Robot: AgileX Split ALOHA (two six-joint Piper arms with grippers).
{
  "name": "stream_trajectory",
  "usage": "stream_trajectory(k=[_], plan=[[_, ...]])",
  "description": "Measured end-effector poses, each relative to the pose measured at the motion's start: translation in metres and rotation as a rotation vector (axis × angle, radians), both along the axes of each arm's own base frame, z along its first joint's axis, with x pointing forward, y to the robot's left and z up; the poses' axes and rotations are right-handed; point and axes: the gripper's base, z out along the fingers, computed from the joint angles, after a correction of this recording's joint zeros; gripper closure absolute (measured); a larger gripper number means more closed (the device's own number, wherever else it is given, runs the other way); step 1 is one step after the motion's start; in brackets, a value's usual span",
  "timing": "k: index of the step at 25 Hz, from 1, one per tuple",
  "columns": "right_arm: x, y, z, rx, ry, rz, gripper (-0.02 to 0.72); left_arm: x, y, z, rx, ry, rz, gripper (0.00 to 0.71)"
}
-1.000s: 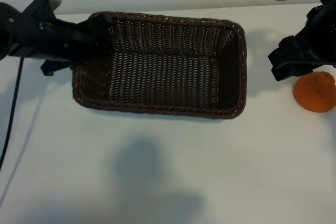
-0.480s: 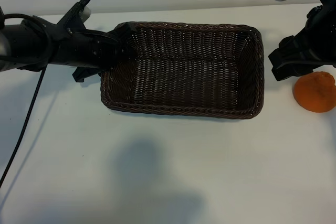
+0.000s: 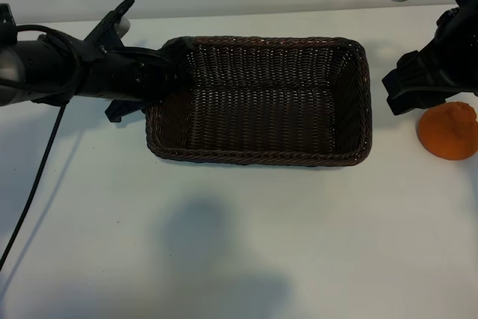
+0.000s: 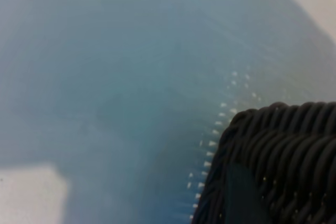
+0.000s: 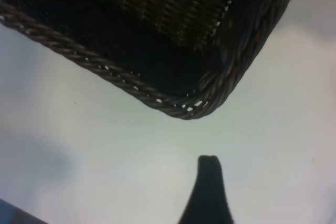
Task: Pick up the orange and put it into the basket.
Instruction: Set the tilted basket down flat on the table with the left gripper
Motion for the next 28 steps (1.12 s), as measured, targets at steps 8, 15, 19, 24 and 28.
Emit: stream_trajectory(k=[8, 15, 19, 24, 28], plan=[[0.0000, 0.0000, 0.0000, 0.000, 0.000, 0.000, 0.149, 0.0003, 0.0003, 0.0000, 0.005, -0.005, -0.002, 0.307], [0.0000, 0.0000, 0.0000, 0.000, 0.000, 0.000, 0.149, -0.0017, -0.0016, -0.0002, -0.010, 0.013, -0.021, 0.289], [0.0000, 0.0000, 0.0000, 0.000, 0.000, 0.000, 0.151, -0.0041, -0.0043, -0.0002, -0.038, 0.037, -0.039, 0.083], [0.0000, 0.0000, 0.0000, 0.000, 0.000, 0.000, 0.151, -0.0058, -0.0071, 0.0020, -0.061, 0.054, -0.064, 0.005], [0.0000, 0.0000, 0.0000, 0.000, 0.000, 0.000, 0.151, -0.0083, -0.0080, 0.0094, -0.064, 0.045, -0.094, 0.019]])
